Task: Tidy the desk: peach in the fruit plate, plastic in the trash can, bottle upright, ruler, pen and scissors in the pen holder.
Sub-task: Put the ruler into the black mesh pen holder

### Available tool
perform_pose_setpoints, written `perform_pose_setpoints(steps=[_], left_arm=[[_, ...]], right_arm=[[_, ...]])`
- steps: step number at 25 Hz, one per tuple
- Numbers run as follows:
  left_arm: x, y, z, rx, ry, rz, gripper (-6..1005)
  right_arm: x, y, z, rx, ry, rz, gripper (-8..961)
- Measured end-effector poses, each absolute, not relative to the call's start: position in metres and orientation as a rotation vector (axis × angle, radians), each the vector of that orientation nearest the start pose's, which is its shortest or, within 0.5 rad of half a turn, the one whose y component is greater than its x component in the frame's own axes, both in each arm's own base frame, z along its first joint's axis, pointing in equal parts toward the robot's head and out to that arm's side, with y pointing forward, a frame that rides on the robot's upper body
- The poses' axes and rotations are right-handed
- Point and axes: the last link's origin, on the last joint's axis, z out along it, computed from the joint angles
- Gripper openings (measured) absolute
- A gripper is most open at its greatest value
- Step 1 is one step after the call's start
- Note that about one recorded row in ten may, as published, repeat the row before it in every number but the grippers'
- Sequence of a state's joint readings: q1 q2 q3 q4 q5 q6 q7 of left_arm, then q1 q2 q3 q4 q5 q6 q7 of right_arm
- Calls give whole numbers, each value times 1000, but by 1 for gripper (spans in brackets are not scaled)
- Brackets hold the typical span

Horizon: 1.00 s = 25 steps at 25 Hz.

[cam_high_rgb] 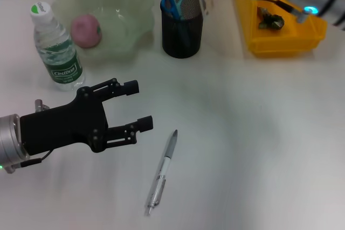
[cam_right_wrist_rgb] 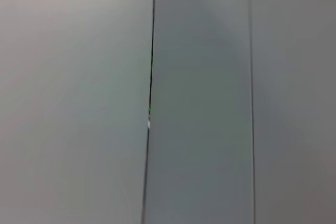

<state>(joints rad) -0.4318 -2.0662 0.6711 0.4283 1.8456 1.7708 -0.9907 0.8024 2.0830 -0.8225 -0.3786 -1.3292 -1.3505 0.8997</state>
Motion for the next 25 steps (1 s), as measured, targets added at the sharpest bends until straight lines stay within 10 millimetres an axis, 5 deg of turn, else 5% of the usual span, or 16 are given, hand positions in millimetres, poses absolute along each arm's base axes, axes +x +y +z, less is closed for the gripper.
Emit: perform_pose_setpoints(steps=[6,25], left_arm=[[-273,267,-14,-2685,-374,-1076,811],[-271,270,-15,-2684,-443,-1107,811]], right_arm=[[137,430,-36,-2301,-50,930,422],[124,432,-61,-2222,-321,769,450]])
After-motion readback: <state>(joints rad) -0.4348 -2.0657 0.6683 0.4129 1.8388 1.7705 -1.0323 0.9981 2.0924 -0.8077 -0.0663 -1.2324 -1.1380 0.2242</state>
